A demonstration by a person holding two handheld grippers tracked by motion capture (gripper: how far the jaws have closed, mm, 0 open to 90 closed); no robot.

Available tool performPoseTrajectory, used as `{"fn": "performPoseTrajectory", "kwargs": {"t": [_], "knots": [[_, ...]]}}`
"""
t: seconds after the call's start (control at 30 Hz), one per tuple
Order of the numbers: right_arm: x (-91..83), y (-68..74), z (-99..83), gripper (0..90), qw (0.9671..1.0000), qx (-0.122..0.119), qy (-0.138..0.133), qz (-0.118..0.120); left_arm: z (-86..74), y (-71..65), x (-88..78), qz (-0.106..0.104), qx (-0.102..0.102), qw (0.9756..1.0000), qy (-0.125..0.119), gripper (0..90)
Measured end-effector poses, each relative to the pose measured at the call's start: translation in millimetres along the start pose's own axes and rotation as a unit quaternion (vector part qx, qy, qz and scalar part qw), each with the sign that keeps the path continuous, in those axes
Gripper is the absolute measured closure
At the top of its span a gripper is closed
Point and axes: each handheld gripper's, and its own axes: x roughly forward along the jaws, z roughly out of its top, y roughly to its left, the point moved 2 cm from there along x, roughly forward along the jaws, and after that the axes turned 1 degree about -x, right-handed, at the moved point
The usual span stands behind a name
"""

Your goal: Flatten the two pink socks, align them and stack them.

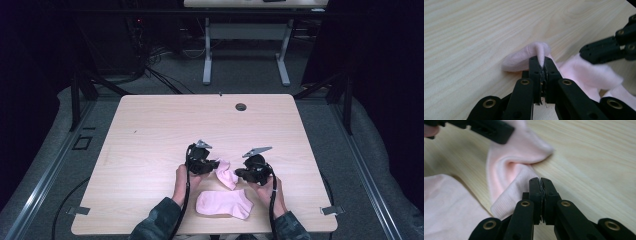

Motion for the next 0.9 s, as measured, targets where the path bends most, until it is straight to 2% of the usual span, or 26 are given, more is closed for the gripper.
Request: {"fn": "performPoseTrajectory", "kwargs": {"t": [0.07,0.1,0.17,0.23,0.3,0.33,0.4,0.43,0.5,0.57,0.63,0.67,0.7,0.8,0.83,0.9], "knots": [[-1.2,-4.8,-0.4,88.2,1.0,0.003,0.004,-0.007,-2.4,0.3,-1.9,0.001,0.006,1.0,0.004,87.3],[-1.1,-6.2,-0.5,88.2,0.9999,0.005,0.006,-0.01,-4.4,-0.3,-2.8,0.001,0.001,1.0,0.003,87.2],[-0.4,-10.3,-0.3,88.0,0.9998,0.003,0.003,-0.017,-7.1,-0.6,-4.8,0.002,0.003,1.0,0.009,86.8],[1.8,-14.1,0.7,87.2,0.9997,-0.001,0.011,-0.022,-9.8,-0.9,-6.8,0.002,0.009,0.9998,0.019,84.5],[2.9,-19.4,1.4,79.2,0.9994,0.003,0.02,-0.028,-12.0,-2.1,-10.6,0.002,0.011,0.9995,0.03,72.2],[1.9,-21.6,1.1,77.8,0.9993,0.007,0.016,-0.035,-13.1,-2.6,-14.0,0.007,0.017,0.9995,0.026,68.8],[-5.6,-23.9,-0.6,72.1,0.9991,0.013,-0.003,-0.039,-13.9,-2.7,-21.7,0.019,0.016,0.9995,0.019,57.2],[-9.8,-23.1,-1.4,68.8,0.9991,0.011,-0.007,-0.04,-13.7,-1.9,-27.2,0.023,0.015,0.9996,0.011,52.7],[-20.2,-15.2,-3.1,62.5,0.9991,0.003,-0.025,-0.034,-12.7,-0.2,-33.1,0.03,0.014,0.9994,0.002,49.6],[-25.6,-2.5,-5.4,52.9,0.9995,-0.016,-0.018,-0.021,-11.8,1.9,-37.7,0.046,0.015,0.9988,-0.008,48.1],[-23.4,4.2,-9.8,47.2,0.9998,-0.02,-0.005,-0.002,-12.1,3.1,-39.7,0.049,0.015,0.9986,-0.01,48.0],[-20.8,5.2,-12.3,50.5,0.9999,-0.016,0.002,0.005,-12.4,3.2,-40.2,0.056,0.019,0.9982,-0.012,47.2],[-18.6,4.8,-14.0,58.0,0.9998,-0.018,0.002,0.003,-12.9,2.8,-40.3,0.06,0.023,0.9978,-0.014,46.6],[-8.8,-2.3,-17.3,75.7,1.0,-0.005,0.005,-0.004,-13.7,1.7,-40.0,0.057,0.031,0.9978,-0.013,45.6],[-6.9,-4.4,-17.0,79.2,1.0,-0.002,0.003,0.002,-13.9,1.1,-39.1,0.058,0.033,0.9977,-0.014,45.9],[-3.0,-9.9,-14.7,81.4,0.9999,0.006,0.004,-0.007,-13.9,0.5,-37.6,0.059,0.038,0.9975,-0.01,46.0]]}}
